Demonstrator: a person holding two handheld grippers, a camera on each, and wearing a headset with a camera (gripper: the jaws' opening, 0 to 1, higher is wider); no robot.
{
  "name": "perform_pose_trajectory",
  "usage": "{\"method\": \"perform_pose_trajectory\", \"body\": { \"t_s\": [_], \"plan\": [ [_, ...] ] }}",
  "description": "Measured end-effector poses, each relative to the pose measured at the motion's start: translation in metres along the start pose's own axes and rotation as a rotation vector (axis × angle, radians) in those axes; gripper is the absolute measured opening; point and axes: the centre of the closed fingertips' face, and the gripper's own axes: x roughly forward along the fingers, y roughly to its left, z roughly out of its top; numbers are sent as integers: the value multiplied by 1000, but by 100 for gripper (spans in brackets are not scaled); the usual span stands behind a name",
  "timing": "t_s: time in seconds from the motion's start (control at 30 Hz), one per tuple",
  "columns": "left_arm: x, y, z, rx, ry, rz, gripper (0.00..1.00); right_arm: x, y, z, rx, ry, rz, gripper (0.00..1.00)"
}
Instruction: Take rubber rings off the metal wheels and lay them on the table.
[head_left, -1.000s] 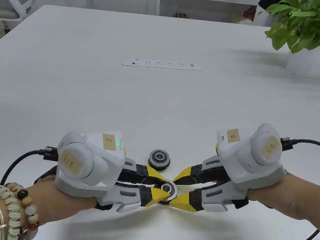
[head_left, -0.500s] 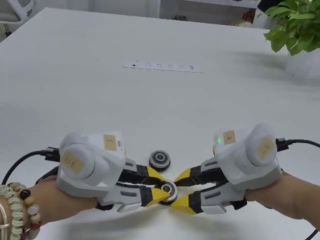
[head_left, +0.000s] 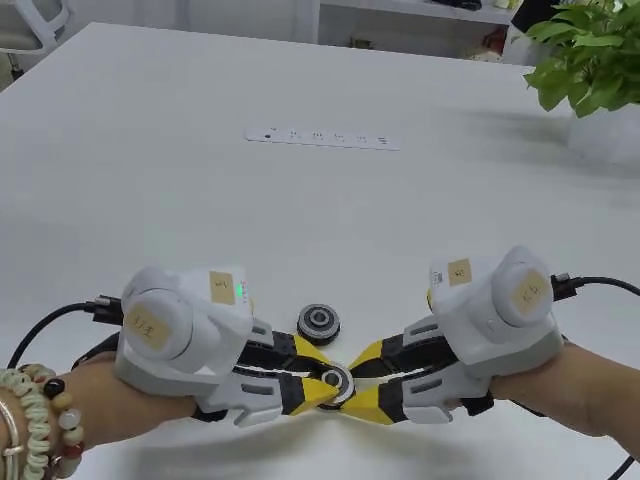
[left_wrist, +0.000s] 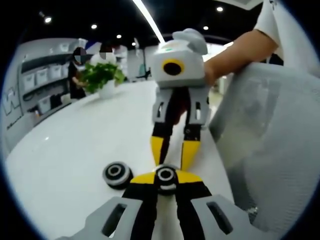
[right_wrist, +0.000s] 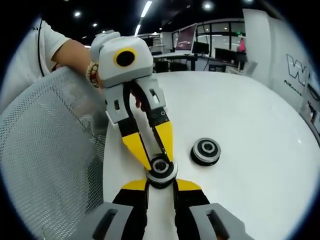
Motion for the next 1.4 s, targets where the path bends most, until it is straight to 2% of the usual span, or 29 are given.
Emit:
{"method": "perform_pose_trajectory", "body": {
  "t_s": [0.13,0.2,0.37,0.47,0.53,0.77,0.97,1.1,1.23,1.4],
  "plan": [
    [0,0,0,1,0,0,13,-3,1,-3,22,0,6,10],
    [0,0,0,1,1,0,13,-2,4,-1,65,-10,22,14],
    [0,0,0,1,1,1,13,1,3,0,42,-6,5,24],
    [0,1,0,1,1,1,13,4,1,4,27,-22,-5,26],
    [0,1,0,2,1,1,13,5,0,6,11,-30,-13,24],
    [0,1,0,3,0,1,13,3,0,6,23,-43,9,22],
    [0,2,0,3,-1,2,13,0,0,3,44,-38,18,19],
    [0,2,-1,2,-1,4,13,-3,-1,-1,53,-34,18,12],
    [-1,3,-1,0,1,5,13,-2,0,0,45,-26,16,12],
    [-1,2,-1,0,2,5,13,-3,0,-1,85,-35,24,9]
  ]
}}
